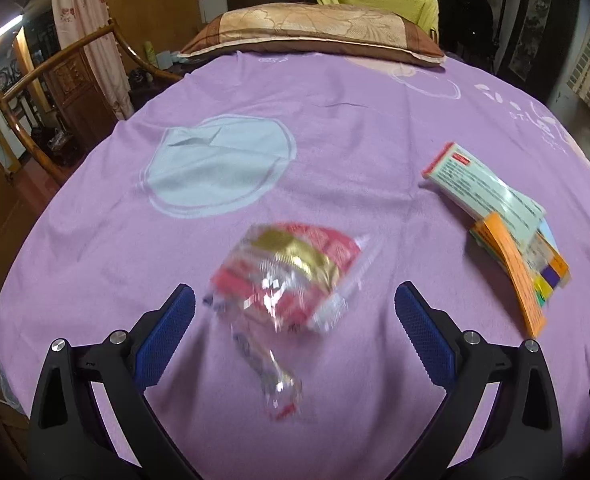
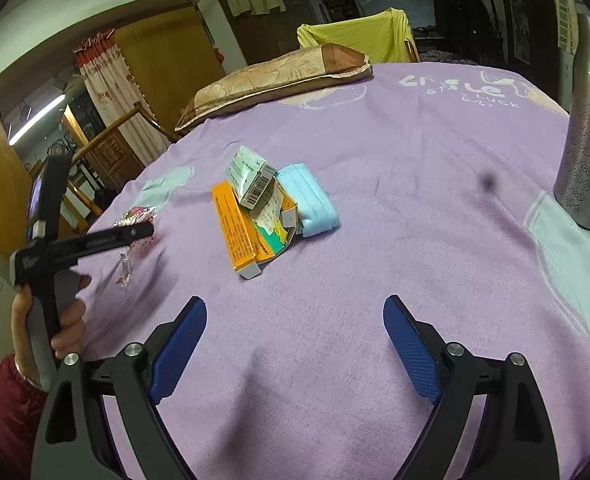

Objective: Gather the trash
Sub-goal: 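Return both tools to the bed toward the pink snack bag and boxes, then grasp the pink snack bag with the left tool while the right tool grasps the white medicine box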

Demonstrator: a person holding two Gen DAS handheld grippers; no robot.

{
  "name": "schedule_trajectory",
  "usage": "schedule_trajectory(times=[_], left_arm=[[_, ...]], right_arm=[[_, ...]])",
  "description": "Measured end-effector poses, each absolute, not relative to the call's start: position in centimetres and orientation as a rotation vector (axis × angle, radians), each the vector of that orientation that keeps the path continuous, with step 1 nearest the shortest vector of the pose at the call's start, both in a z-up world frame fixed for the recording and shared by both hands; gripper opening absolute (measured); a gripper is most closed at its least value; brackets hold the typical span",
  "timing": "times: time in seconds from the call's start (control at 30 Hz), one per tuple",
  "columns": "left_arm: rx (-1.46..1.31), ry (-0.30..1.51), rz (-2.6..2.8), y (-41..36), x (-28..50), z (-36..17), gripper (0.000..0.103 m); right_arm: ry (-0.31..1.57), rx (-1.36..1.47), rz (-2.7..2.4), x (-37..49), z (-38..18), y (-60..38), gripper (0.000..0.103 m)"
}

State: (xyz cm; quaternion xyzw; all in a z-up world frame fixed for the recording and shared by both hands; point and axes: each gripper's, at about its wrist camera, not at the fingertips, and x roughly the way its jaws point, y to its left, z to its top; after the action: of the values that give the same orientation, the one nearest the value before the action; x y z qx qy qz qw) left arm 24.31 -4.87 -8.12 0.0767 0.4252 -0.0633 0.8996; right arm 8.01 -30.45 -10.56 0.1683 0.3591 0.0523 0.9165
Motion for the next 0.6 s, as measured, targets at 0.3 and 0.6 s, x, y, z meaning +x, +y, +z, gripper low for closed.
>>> schedule_trajectory(times=[0.3, 0.6], left_arm=[[0.035, 0.95, -0.13, -2.7, 27.9, -9.6, 0.096], [-0.009, 0.946, -0.168, -2.2, 27.8, -10.0, 0.096]], right_arm=[[0.768, 0.372, 0.106, 8.5, -11.1, -30.7, 0.089], [0.774, 0.39, 0.101, 8.6, -11.3, -30.9, 0.089]])
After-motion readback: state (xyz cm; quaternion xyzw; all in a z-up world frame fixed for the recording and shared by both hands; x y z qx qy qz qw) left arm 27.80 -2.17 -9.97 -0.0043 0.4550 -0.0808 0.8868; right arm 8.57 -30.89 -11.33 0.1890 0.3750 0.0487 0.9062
